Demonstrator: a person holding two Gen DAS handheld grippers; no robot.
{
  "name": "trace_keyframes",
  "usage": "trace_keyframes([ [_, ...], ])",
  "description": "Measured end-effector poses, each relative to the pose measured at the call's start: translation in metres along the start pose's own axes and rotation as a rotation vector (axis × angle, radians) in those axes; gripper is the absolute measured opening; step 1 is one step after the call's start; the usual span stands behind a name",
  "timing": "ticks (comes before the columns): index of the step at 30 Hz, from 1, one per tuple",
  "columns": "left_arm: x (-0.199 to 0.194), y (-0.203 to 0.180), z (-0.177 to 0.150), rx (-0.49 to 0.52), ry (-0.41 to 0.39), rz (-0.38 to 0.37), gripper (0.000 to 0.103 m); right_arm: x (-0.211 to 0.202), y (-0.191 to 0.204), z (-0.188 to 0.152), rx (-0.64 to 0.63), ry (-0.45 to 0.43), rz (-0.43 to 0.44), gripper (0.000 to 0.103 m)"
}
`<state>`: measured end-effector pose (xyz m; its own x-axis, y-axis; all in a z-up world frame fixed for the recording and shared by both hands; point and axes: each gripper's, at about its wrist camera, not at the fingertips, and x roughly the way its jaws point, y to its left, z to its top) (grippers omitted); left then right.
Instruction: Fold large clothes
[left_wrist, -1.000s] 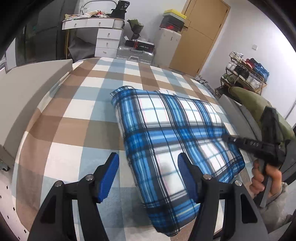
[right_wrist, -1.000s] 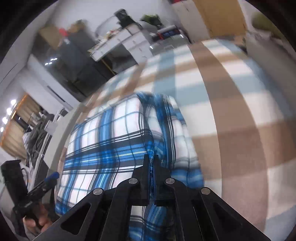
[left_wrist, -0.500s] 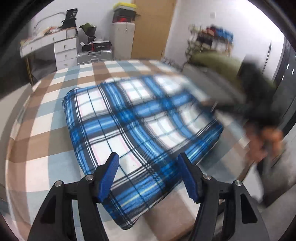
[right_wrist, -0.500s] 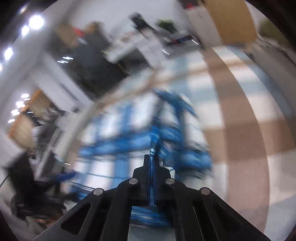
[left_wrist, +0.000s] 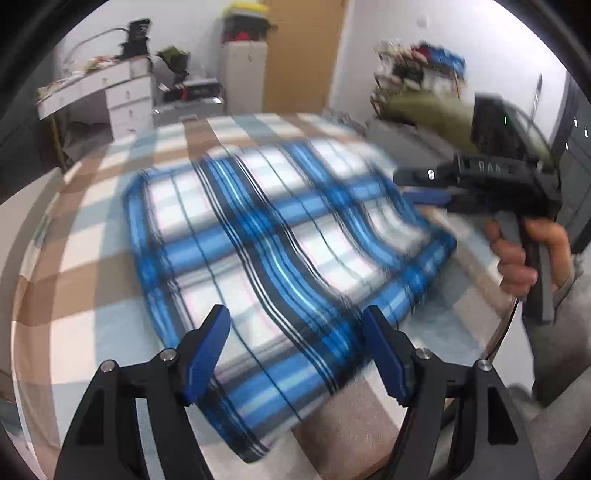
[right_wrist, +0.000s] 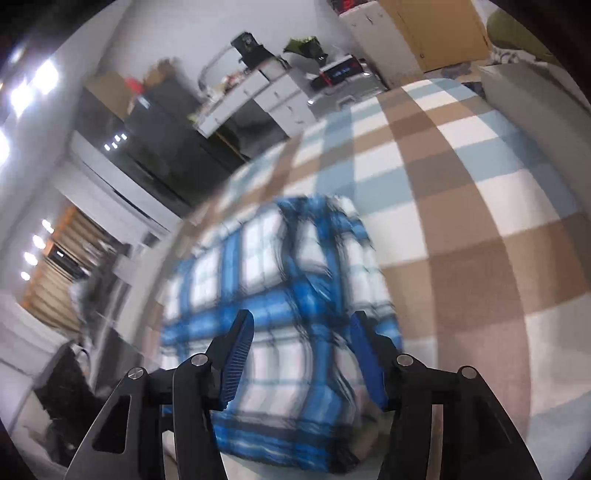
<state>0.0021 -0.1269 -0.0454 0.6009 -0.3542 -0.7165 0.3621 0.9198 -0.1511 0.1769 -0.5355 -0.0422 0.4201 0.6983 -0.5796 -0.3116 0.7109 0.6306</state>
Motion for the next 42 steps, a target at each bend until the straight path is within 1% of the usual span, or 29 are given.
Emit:
trace_keyframes([
  [2,-0.011,0.012,0.015,-0.059,-0.073,-0.026,0.070,0.009,0.006,0.011,-0.033,-0.004,-0.022,0.054],
  [3,-0.014,0.020,0.023,-0.091,-0.102,-0.023,0.070,0.015,0.011,0.013,-0.050,0.004,-0.028,0.054],
  [5,-0.008,0.035,0.042,-0.135,-0.134,0.022,0.070,0.035,0.021,0.023,-0.086,0.021,-0.046,0.052],
  [6,-0.004,0.040,0.046,-0.142,-0.139,0.039,0.070,0.043,0.024,0.026,-0.102,0.028,-0.047,0.047],
  [7,0.008,0.049,0.056,-0.163,-0.131,0.082,0.069,0.050,0.028,0.028,-0.114,0.035,-0.046,0.039],
  [8,0.017,0.057,0.063,-0.191,-0.116,0.108,0.068,0.059,0.031,0.033,-0.123,0.045,-0.046,0.034],
  [9,0.024,0.063,0.066,-0.212,-0.108,0.107,0.057,0.063,0.033,0.033,-0.130,0.050,-0.047,0.019],
  [10,0.038,0.073,0.073,-0.247,-0.078,0.094,0.031,0.068,0.035,0.035,-0.130,0.062,-0.052,0.006],
  [12,0.057,0.082,0.077,-0.254,-0.009,0.137,0.008,0.061,0.043,0.038,-0.153,0.024,-0.022,0.005],
  [13,0.060,0.084,0.073,-0.249,0.012,0.163,0.001,0.052,0.047,0.038,-0.180,-0.017,0.018,0.005],
  [14,0.067,0.089,0.072,-0.259,0.028,0.175,0.001,0.043,0.048,0.039,-0.186,-0.051,0.066,0.004],
  [15,0.073,0.091,0.069,-0.268,0.044,0.158,0.001,0.044,0.044,0.040,-0.171,-0.049,0.068,0.004],
  [16,0.076,0.090,0.067,-0.259,0.058,0.155,0.001,0.050,0.038,0.042,-0.146,-0.031,0.046,0.004],
  [18,0.080,0.085,0.065,-0.218,0.069,0.167,0.001,0.073,0.018,0.041,-0.094,0.034,-0.036,0.004],
  [20,0.078,0.078,0.064,-0.187,0.070,0.193,0.001,0.089,0.009,0.037,-0.069,0.077,-0.070,0.004],
  [21,0.076,0.077,0.064,-0.184,0.069,0.195,0.001,0.089,0.012,0.036,-0.088,0.073,-0.087,0.004],
  [24,0.076,0.083,0.065,-0.197,0.065,0.180,0.001,0.074,0.027,0.035,-0.143,0.027,-0.128,0.018],
  [27,0.078,0.085,0.067,-0.197,0.060,0.179,0.001,0.050,0.053,0.036,-0.226,-0.058,-0.194,0.018],
  [28,0.077,0.085,0.066,-0.198,0.058,0.179,0.001,0.046,0.065,0.038,-0.259,-0.074,-0.191,0.018],
  [30,0.079,0.086,0.068,-0.200,0.058,0.177,0.001,0.052,0.086,0.040,-0.306,-0.055,-0.137,0.020],
  [31,0.078,0.087,0.068,-0.206,0.057,0.171,0.001,0.060,0.096,0.041,-0.332,-0.032,-0.114,0.028],
  [33,0.078,0.089,0.067,-0.215,0.053,0.160,0.001,0.092,0.111,0.039,-0.380,0.038,-0.086,0.036],
  [34,0.078,0.090,0.067,-0.220,0.051,0.151,0.001,0.109,0.112,0.037,-0.390,0.081,-0.077,0.032],
  [35,0.078,0.092,0.067,-0.221,0.050,0.145,0.001,0.132,0.107,0.034,-0.387,0.139,-0.105,0.032],
  [36,0.079,0.092,0.067,-0.221,0.049,0.141,0.001,0.143,0.101,0.033,-0.385,0.164,-0.140,0.018],
  [37,0.079,0.093,0.066,-0.221,0.049,0.133,0.001,0.141,0.096,0.034,-0.380,0.145,-0.161,0.000],
  [39,0.079,0.094,0.066,-0.219,0.047,0.122,0.001,0.128,0.079,0.039,-0.353,0.122,-0.181,0.000],
  [40,0.079,0.094,0.066,-0.218,0.046,0.120,0.001,0.121,0.070,0.041,-0.353,0.105,-0.210,0.000],
  [42,0.079,0.093,0.067,-0.216,0.043,0.118,0.001,0.113,0.058,0.040,-0.358,0.106,-0.209,0.000],
])
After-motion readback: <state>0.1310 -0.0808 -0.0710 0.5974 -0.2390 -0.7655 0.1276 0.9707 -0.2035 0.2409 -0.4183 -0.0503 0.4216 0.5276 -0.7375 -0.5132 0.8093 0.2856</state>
